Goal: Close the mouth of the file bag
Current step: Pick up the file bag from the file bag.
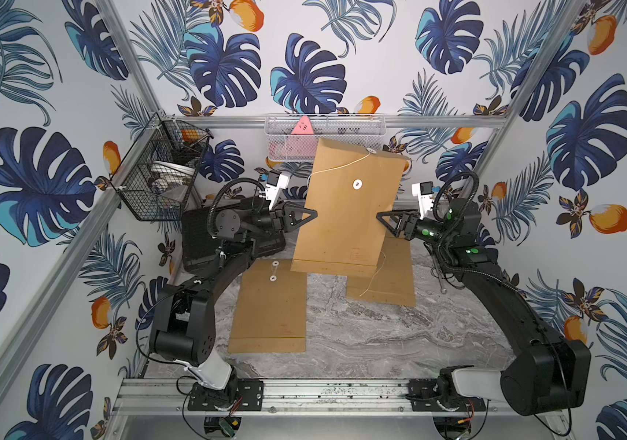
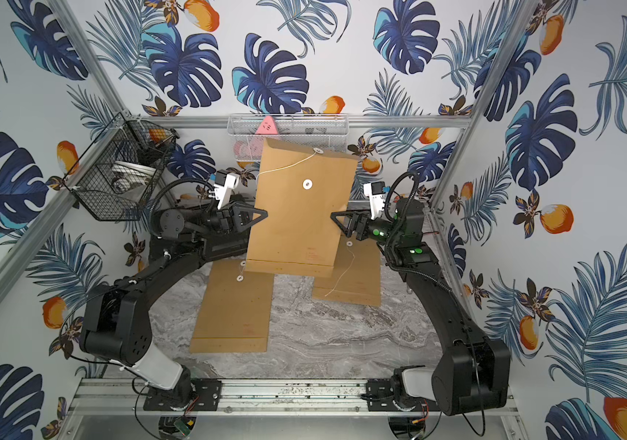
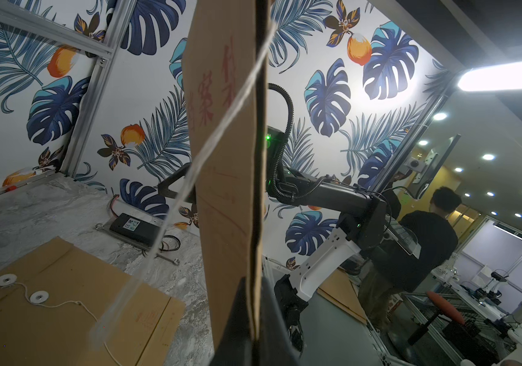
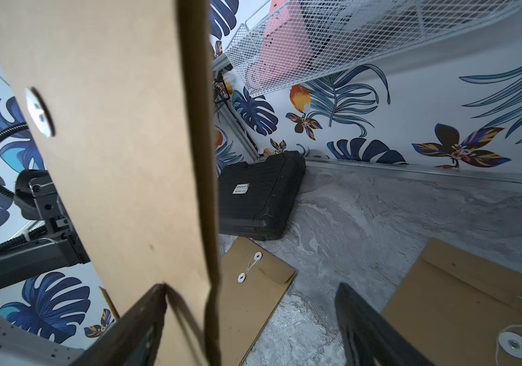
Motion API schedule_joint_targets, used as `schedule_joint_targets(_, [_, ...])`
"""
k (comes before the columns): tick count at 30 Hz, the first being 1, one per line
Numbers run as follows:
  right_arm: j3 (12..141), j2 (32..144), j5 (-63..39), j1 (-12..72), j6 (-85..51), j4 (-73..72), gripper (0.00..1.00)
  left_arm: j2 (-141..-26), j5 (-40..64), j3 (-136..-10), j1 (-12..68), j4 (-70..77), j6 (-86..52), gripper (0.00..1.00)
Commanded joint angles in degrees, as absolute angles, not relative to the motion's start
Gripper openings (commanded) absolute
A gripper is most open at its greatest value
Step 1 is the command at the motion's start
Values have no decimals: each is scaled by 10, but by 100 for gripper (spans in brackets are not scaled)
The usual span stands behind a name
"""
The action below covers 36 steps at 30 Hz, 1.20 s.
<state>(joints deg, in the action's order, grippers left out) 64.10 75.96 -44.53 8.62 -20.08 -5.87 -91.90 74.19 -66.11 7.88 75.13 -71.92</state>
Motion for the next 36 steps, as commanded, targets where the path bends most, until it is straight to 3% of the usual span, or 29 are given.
schedule_joint_targets(1, [632, 764, -488, 88, -214, -90, 84, -913, 748, -668, 81, 744, -700, 0])
schedule_joint_targets(5, [615, 763, -544, 100, -282, -189, 79, -913, 746, -667, 82, 738, -700, 0])
schedule_joint_targets(9, [588, 757, -576, 108, -369, -335, 67, -894, 740, -667, 82, 626, -615, 0])
schedule_joint_targets(11, [582, 754, -577, 116, -372, -361, 57, -876, 730, -672, 82, 510, -530, 0])
schedule_joint_targets(14, [579, 750, -560, 120, -336, -339, 29, -841, 687, -701, 79, 252, -339, 0])
schedule_joint_targets(17, [576, 738, -525, 120, -269, -298, 12, -816, 603, -746, 74, 33, -189, 25])
schedule_joint_targets(20, [575, 718, -472, 122, -164, -255, 0, -782, 473, -745, 40, -24, -179, 41])
schedule_joint_targets(23, [593, 705, -373, 132, -36, -156, 0, -758, 248, -787, 11, -186, -128, 47])
schedule_joint_targets(25, [597, 693, -273, 164, 74, -103, 0, -752, 154, -815, 10, -250, -87, 48])
schedule_joint_targets(29, [572, 698, -5, 274, 322, -91, 0, -747, 166, -830, 11, -255, -88, 49])
schedule_joint_targets(31, [556, 687, -12, 287, 344, -109, 0, -746, 232, -823, 11, -224, -99, 50])
schedule_joint_targets(36, [536, 655, -174, 250, 246, -130, 0, -751, 317, -824, 11, -182, -89, 53])
